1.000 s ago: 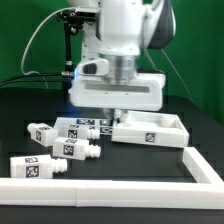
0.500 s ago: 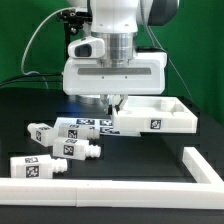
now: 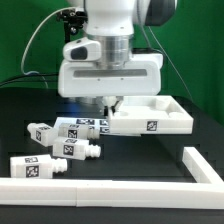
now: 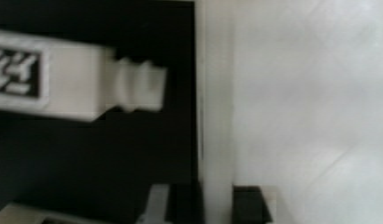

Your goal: Assemble one leg

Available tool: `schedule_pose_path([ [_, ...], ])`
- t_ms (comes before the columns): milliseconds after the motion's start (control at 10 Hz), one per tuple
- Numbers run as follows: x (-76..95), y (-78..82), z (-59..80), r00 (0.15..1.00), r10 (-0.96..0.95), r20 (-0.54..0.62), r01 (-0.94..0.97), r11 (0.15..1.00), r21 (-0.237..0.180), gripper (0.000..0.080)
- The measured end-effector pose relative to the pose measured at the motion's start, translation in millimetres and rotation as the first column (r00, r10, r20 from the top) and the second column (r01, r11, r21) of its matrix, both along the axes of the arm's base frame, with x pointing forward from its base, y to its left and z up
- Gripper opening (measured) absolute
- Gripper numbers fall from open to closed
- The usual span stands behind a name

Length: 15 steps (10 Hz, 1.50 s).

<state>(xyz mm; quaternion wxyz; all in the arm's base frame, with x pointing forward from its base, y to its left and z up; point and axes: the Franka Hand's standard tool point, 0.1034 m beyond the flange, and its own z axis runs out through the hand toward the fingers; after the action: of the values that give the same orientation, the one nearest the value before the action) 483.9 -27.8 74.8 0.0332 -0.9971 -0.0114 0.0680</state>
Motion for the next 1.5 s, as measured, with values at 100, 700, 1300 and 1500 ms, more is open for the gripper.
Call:
schedule_pose_path([
  [100, 23.3, -10.3, 4.6, 1.0, 0.009, 0.002, -0.009, 1.0, 0.0, 0.0055],
  [700, 31.9, -12.2, -3.2, 1.0, 0.017, 0.005, -0.017, 1.0, -0.004, 0.0055],
  [1300, 64.1, 12.6, -22.3, 0.991, -0.12, -0.057, 0.118, 0.992, -0.031, 0.0055],
  [1500, 63.9, 12.8, -22.7, 0.991, -0.12, -0.057, 0.118, 0.993, -0.032, 0.0055],
])
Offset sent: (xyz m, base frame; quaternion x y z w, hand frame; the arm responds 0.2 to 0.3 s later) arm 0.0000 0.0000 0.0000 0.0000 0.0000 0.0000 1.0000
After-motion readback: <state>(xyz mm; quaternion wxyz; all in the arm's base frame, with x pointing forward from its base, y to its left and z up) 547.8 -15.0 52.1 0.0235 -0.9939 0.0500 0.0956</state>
